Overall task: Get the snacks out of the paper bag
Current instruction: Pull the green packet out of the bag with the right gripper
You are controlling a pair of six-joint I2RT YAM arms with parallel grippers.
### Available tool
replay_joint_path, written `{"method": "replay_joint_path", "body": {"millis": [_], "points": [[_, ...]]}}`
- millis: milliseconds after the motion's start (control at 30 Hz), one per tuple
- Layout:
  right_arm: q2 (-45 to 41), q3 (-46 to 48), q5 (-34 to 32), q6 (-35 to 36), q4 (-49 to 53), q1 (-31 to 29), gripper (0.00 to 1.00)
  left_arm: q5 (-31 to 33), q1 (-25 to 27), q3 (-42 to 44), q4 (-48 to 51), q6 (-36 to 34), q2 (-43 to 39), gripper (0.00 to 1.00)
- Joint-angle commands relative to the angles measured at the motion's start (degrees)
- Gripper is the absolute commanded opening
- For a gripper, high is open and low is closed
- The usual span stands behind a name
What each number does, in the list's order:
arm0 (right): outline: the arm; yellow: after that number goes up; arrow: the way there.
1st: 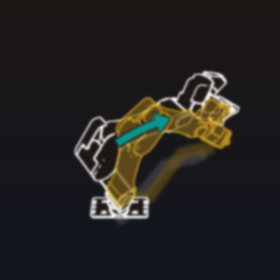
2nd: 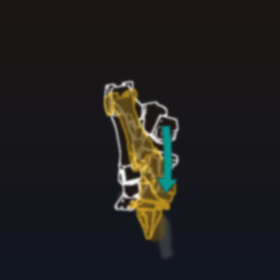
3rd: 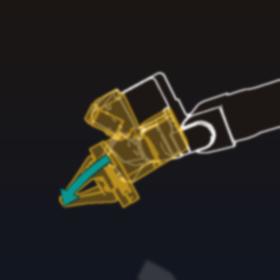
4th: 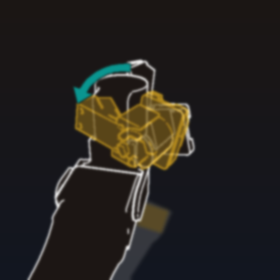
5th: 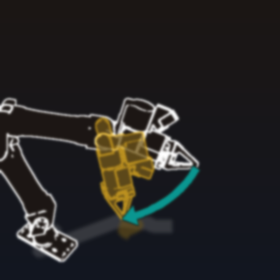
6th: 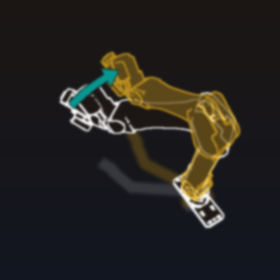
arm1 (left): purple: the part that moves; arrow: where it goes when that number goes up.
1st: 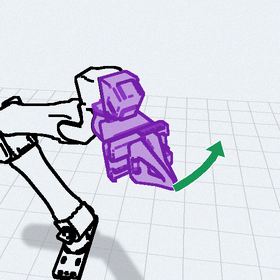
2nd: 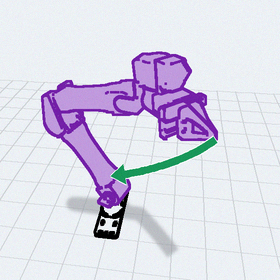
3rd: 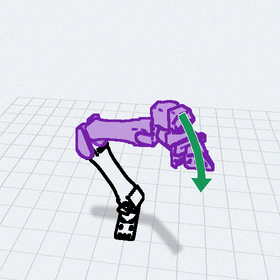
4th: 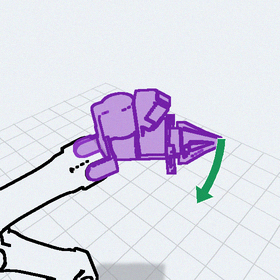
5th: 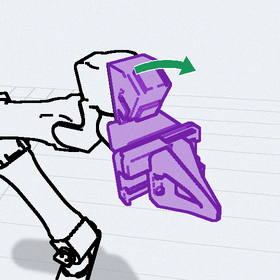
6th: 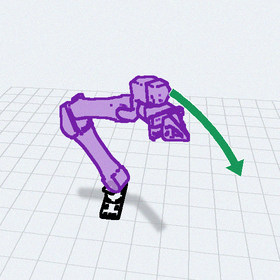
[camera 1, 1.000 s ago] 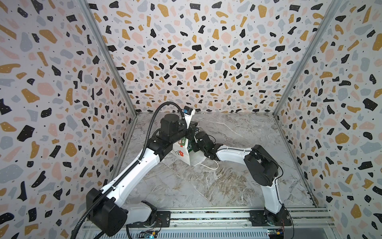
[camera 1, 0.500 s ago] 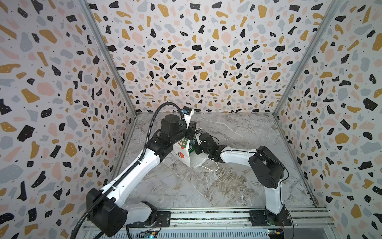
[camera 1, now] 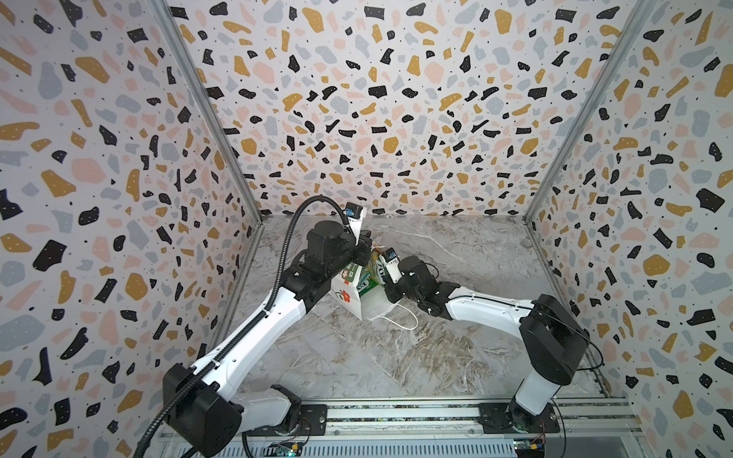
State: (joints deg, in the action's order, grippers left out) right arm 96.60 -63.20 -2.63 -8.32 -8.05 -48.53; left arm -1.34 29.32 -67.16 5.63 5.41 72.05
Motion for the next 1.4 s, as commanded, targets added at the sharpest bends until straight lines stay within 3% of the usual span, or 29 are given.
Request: {"method": "replay_joint_path", "body": {"millis": [0, 367, 733, 1367], "points": [[-5.8, 0.2, 2.3, 2.5, 1.1, -0.6, 0.00, 1.9, 0.0, 0.6, -4.1, 0.2, -2.1, 0.00], [-16.3, 0.6, 4.7, 6.2, 7.5, -0.9, 0.00, 1.9, 0.0, 1.1, -4.6, 0.0, -2.4, 0.00], [-25.8, -1.7, 0.9, 8.2, 12.5, 0.9, 0.00, 1.3, 0.0, 1.2, -4.5, 0.0, -2.2, 0.00], [-29.0, 2.5, 11.3, 2.3, 16.3, 22.3, 0.00, -0.8, 0.0, 0.9, -3.6, -1.3, -1.9, 0.00]]}}
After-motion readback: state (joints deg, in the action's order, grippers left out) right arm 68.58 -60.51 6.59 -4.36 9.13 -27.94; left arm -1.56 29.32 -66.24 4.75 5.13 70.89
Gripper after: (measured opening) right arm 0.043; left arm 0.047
